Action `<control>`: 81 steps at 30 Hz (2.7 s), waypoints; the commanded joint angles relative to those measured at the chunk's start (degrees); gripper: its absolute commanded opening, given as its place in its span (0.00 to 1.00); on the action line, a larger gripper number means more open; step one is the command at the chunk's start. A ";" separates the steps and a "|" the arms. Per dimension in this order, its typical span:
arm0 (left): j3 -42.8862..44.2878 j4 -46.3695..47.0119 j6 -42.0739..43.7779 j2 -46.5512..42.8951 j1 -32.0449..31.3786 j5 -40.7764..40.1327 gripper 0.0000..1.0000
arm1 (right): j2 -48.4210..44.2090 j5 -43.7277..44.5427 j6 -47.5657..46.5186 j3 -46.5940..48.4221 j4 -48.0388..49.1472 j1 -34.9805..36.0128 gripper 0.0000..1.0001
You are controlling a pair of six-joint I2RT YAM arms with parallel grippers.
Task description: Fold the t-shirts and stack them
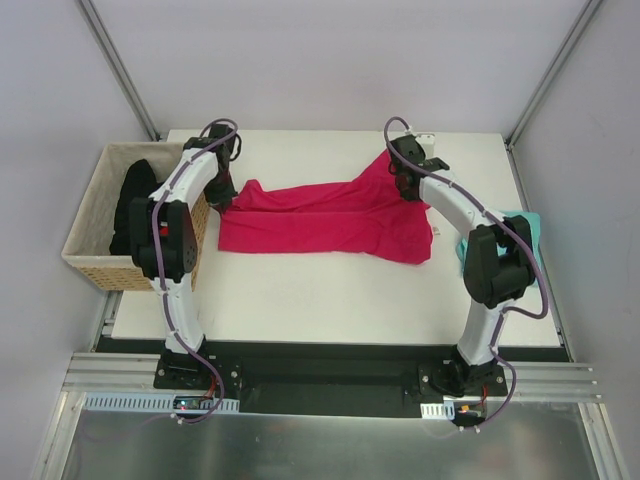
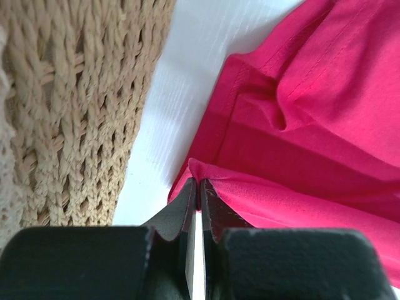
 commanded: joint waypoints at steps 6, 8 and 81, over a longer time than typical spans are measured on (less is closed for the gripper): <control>4.97 -1.31 0.24 2.18 0.88 0.46 0.00 | 3.28 -1.76 -2.49 5.22 0.20 -1.92 0.01; 5.67 -1.49 0.33 2.71 0.97 0.64 0.00 | 4.07 -2.37 -3.02 6.19 -0.07 -2.09 0.01; -11.63 1.41 1.03 -16.72 -2.72 4.68 0.83 | -14.29 -13.36 16.75 -20.87 0.99 4.32 0.27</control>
